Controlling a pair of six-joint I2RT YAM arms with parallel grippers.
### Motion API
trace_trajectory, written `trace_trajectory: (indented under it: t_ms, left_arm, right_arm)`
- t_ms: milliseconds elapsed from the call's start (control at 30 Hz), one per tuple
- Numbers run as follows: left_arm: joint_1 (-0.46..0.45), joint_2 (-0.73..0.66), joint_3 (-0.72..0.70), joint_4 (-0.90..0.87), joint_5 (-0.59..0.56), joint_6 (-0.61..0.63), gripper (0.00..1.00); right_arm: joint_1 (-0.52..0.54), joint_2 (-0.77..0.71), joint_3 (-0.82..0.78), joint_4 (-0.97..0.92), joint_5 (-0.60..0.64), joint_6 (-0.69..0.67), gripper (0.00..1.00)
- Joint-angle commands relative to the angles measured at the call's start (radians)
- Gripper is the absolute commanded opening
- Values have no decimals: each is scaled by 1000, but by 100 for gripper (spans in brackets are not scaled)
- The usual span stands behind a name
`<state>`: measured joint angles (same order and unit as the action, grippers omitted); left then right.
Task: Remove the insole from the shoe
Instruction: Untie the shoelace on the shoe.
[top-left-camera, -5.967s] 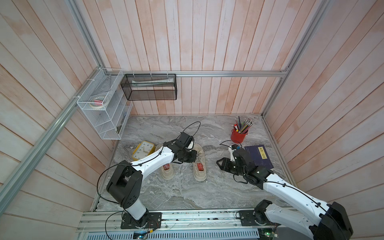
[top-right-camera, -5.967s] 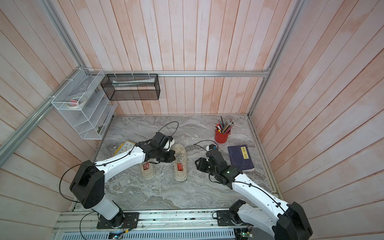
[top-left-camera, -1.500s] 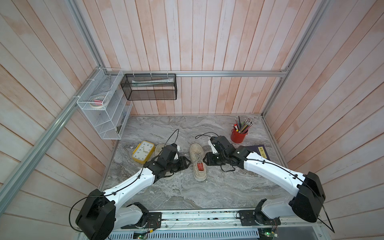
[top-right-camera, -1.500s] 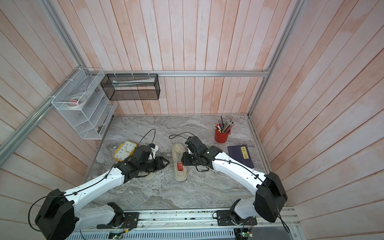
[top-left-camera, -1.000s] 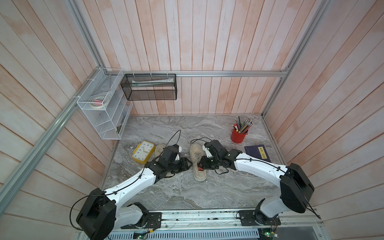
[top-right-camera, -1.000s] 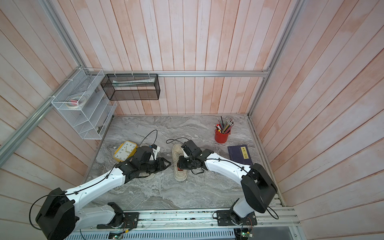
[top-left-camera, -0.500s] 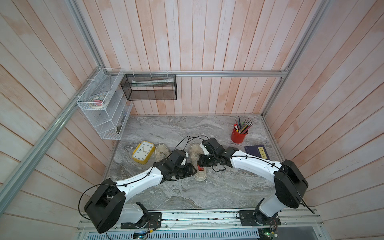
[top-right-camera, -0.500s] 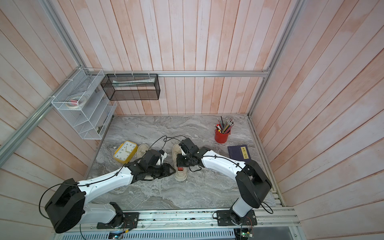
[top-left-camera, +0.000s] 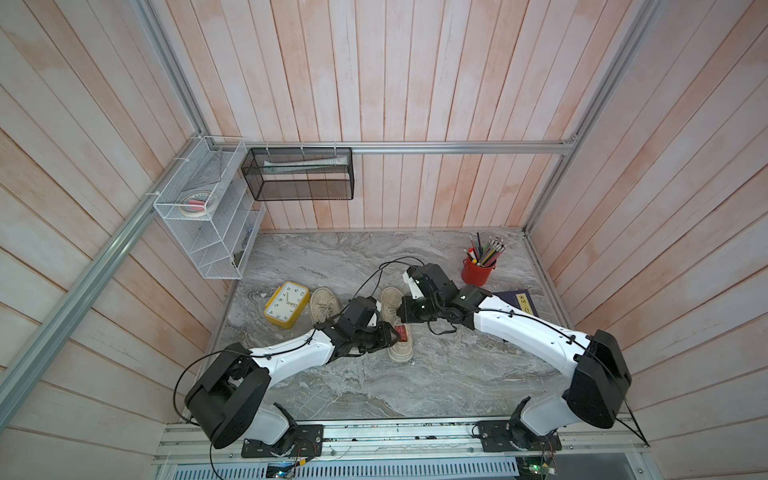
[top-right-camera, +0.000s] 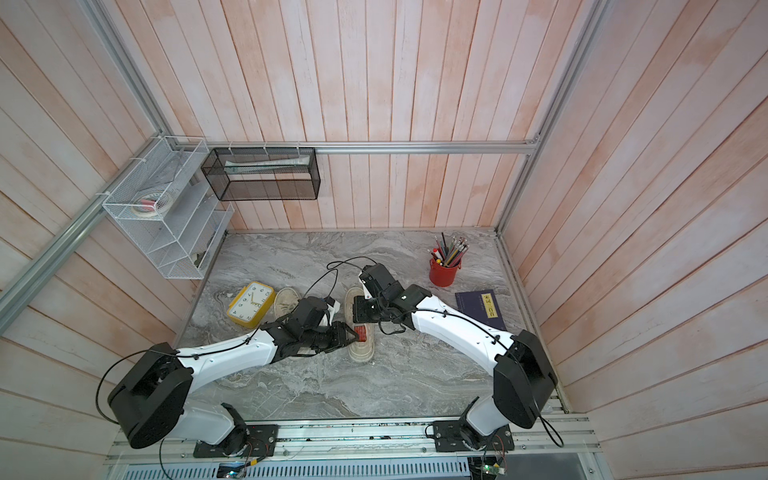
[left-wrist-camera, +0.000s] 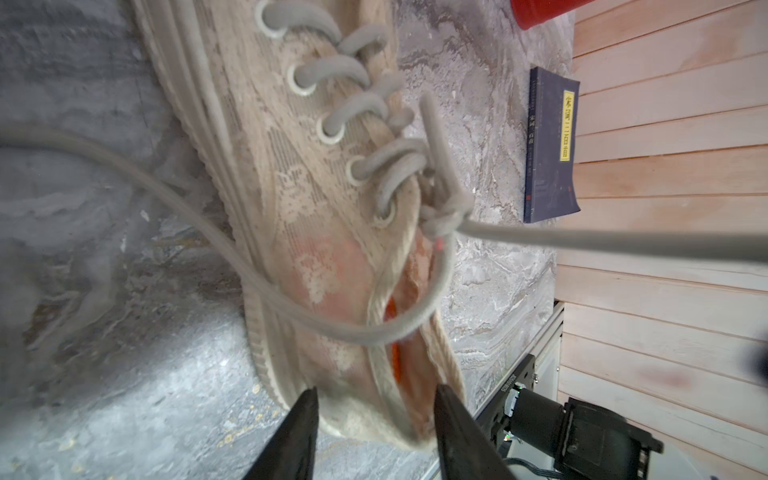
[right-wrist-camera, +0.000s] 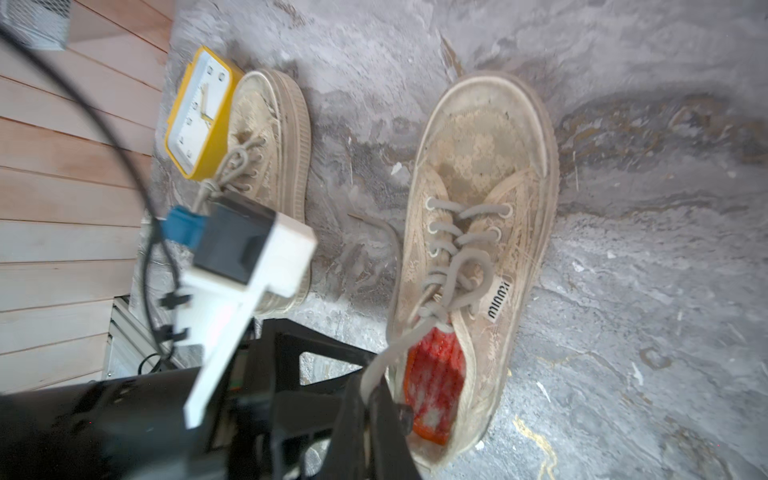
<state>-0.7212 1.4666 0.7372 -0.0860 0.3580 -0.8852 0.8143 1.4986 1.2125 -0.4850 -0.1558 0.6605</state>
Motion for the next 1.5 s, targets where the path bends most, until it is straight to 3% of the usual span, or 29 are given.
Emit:
trace_trajectory:
  t_ms: [0, 167, 633, 1033, 1133, 1333, 1467]
  left_arm:
    - [-3, 34, 52, -30, -30, -1, 43]
    - [0, 42, 48, -58, -57, -11, 37]
    - [0, 33, 44, -84, -76, -9, 35]
    - [28, -272, -78, -199, -251, -28, 36]
    - [28, -327, -69, -275, -308, 18, 36]
    - [29, -368, -43, -289, -375, 200, 36]
    - [29, -348, -22, -215, -349, 394, 37]
  right_arm:
    - [7, -54, 62, -56, 40, -16, 0]
    - [7, -99, 131, -74, 82, -19, 0]
    - [-3, -85, 188, 0, 92, -47, 0]
    - [-38, 267, 293, 115, 59, -93, 3]
    - [-37, 394, 382, 81, 83, -131, 15]
    - [-47, 597, 657, -165, 207, -236, 55]
    - [-67, 606, 778, -297, 302, -287, 63]
